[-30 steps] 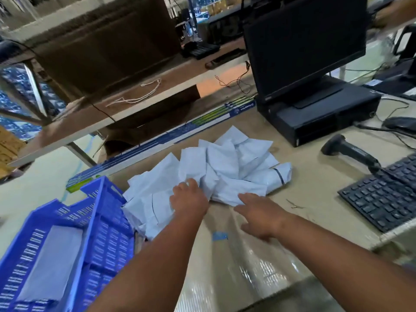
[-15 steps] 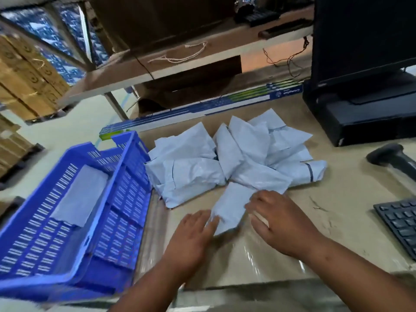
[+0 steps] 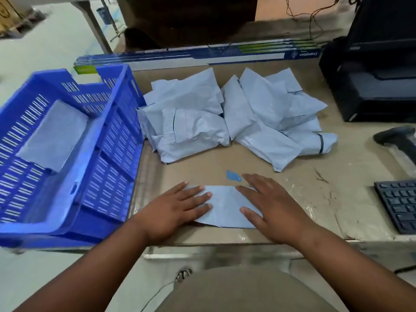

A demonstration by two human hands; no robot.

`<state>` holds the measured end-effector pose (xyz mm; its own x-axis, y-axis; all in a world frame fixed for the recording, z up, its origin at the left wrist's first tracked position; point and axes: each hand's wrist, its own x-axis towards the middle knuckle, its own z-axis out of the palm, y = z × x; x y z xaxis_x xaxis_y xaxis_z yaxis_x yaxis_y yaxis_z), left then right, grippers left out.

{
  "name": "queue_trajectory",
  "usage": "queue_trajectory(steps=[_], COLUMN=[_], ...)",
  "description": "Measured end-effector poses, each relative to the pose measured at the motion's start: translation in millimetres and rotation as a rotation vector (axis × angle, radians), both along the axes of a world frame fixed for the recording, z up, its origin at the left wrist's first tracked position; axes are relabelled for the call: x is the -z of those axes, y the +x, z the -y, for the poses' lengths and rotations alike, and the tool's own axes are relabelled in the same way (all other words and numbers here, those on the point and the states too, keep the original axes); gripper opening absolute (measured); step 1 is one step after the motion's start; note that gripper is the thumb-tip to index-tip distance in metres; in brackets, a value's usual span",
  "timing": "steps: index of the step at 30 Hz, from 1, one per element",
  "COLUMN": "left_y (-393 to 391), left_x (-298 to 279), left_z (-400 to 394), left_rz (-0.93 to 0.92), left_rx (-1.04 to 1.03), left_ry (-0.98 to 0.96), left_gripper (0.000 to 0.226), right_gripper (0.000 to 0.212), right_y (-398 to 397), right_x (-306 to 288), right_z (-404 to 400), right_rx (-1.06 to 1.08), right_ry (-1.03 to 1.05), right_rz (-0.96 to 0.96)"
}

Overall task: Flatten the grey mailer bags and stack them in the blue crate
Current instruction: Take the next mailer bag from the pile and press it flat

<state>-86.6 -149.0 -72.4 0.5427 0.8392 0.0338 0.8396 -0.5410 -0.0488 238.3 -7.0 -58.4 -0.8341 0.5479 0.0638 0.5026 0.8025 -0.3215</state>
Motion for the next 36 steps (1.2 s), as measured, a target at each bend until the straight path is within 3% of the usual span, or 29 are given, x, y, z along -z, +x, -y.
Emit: queue_trajectory(steps=[5, 9, 13, 17, 20, 24, 36], left_y=[-2.0, 19.2, 31.5, 71.4, 106.2, 123.1, 120.2], left_x=[0.7, -5.3, -21.9, -32.0, -20.4, 17.9, 26.7], left_z=[8.3, 29.7, 24.3, -16.3, -54.3, -72.0, -71.3], left_rz=[0.062, 0.147, 0.235, 0.318, 0.273, 0.233, 0.231], left_rx=[-0.248, -0.344, -0.382, -0.431, -0.508, -0.599, -0.586], left_ry=[0.013, -0.014, 0.112, 0.209, 0.089, -0.055, -0.061], left_gripper=[0.05, 0.055, 0.045, 0.04, 0.054, 0.065, 0.067], right_gripper=[0.074, 0.07, 0.066, 0.063, 0.061, 0.069, 0.068], right_y=[-17.6, -11.9, -12.1, -22.9, -36.1, -41.1, -42.2], right_x=[12.6, 16.0, 7.5, -0.7, 3.2, 28.8, 33.7], right_z=[1.7, -8.3, -20.0, -19.1, -9.6, 4.7, 3.6], right_rx=[-0.012, -0.038, -0.059, 0.213, 0.4, 0.379, 0.399], right_ry=[-0.061, -0.063, -0.063, 0.021, -0.001, -0.037, -0.009], right_rz=[0.385, 0.332, 0.3, 0.162, 0.162, 0.229, 0.263])
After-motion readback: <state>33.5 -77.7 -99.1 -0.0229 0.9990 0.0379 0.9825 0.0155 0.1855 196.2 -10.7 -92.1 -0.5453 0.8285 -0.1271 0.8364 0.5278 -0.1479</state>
